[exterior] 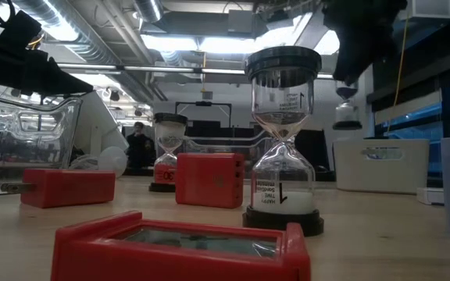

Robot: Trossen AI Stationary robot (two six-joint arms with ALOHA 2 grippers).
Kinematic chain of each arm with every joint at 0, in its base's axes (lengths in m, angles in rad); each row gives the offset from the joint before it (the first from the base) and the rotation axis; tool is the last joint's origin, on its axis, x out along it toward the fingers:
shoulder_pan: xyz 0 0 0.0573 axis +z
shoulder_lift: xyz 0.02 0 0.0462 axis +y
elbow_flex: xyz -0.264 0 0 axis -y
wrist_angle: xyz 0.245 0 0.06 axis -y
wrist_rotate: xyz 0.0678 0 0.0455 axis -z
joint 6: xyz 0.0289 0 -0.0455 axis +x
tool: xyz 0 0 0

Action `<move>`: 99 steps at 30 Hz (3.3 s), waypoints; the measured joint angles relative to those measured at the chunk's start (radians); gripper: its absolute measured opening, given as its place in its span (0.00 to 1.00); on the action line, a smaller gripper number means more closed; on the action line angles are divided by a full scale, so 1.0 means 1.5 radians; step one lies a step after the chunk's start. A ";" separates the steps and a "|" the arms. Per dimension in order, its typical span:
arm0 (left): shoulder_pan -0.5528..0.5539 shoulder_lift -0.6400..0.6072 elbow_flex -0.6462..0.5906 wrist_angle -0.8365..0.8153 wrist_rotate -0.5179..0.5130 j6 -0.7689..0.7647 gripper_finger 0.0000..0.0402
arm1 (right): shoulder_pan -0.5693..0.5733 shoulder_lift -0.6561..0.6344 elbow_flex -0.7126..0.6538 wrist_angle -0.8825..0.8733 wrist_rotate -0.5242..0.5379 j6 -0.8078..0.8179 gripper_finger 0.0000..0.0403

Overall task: Pick & Place Office items
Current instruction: Put the blue hourglass into the grey bin, then put the orange hourglass into the grey bin

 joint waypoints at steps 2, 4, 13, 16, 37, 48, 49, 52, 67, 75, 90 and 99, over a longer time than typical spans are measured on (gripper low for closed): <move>0.000 0.000 0.000 0.000 0.000 0.000 0.36 | -0.017 -0.001 0.000 -0.019 0.000 0.000 0.54; 0.000 0.000 0.000 0.000 0.000 0.000 0.36 | -0.029 0.005 0.000 -0.035 0.008 0.005 0.57; 0.000 0.000 0.000 0.000 0.000 0.000 0.36 | -0.036 0.064 0.000 -0.057 0.058 0.003 0.55; 0.000 0.000 0.000 0.000 0.000 0.000 0.36 | -0.036 0.067 -0.018 -0.047 0.058 0.002 0.55; 0.000 0.000 0.000 0.000 0.000 0.000 0.36 | -0.068 0.030 -0.221 0.171 0.107 0.021 0.61; 0.000 0.000 0.000 0.000 0.000 0.000 0.36 | -0.097 0.030 -0.252 0.203 0.136 0.020 0.59; 0.000 0.000 0.000 0.000 0.000 0.000 0.36 | -0.099 0.030 -0.252 0.207 0.137 0.018 0.60; 0.000 0.000 0.000 0.000 0.000 0.000 0.36 | -0.102 0.030 -0.252 0.221 0.131 0.007 0.61; 0.000 0.000 0.000 0.000 0.000 0.000 0.36 | -0.102 0.030 -0.250 0.233 0.119 0.009 0.71; 0.000 0.000 0.000 0.000 0.000 0.000 0.36 | -0.102 0.020 -0.148 0.141 0.121 -0.010 0.78; 0.000 0.000 0.000 0.003 0.000 -0.061 0.36 | 0.015 0.049 -0.078 0.411 0.052 -0.237 0.75; 0.000 0.000 0.002 0.052 0.076 -0.068 0.39 | 0.060 0.074 -0.078 0.472 0.019 -0.244 0.79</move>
